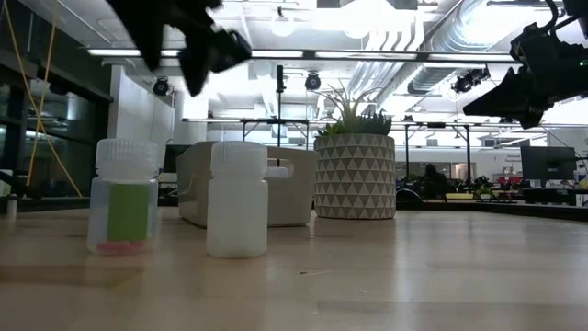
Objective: Pick and place pill bottles into a basket
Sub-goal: Put the transparent pill bottle into the white bin
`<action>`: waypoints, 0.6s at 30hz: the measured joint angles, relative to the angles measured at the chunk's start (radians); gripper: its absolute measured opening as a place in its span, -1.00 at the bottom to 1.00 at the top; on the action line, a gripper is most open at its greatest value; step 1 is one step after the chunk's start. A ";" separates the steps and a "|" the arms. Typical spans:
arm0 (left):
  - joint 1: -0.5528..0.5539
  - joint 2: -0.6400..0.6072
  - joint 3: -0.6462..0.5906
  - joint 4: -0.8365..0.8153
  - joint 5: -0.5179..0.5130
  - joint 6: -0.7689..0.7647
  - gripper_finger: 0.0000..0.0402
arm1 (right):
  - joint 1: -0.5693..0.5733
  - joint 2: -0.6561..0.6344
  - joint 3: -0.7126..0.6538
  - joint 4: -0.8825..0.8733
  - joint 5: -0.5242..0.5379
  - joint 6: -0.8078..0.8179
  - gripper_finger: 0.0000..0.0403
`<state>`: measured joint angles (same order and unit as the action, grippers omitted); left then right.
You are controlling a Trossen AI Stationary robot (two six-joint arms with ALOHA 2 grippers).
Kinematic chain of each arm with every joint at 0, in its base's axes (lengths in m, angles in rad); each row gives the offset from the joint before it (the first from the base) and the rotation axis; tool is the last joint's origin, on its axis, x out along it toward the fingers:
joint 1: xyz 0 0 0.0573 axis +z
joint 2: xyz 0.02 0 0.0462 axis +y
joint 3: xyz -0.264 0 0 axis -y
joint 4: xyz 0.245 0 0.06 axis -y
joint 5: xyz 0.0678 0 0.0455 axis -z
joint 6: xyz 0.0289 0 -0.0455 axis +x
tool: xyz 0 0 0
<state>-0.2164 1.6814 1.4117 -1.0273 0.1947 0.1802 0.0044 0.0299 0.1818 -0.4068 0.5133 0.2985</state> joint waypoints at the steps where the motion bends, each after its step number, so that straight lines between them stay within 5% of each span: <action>1: -0.029 0.000 0.000 0.010 0.000 0.000 0.21 | 0.000 0.000 0.000 0.000 0.000 0.000 -0.97; 8: -0.173 0.014 0.000 0.147 -0.055 -0.003 0.21 | 0.000 0.000 0.000 0.000 -0.001 0.000 -0.97; 18: -0.183 0.131 -0.001 0.164 -0.017 -0.056 0.21 | 0.000 0.003 0.000 -0.001 -0.011 0.015 -0.97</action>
<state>-0.3996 1.8121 1.4109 -0.8628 0.1773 0.1238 0.0044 0.0330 0.1818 -0.4080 0.5021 0.3138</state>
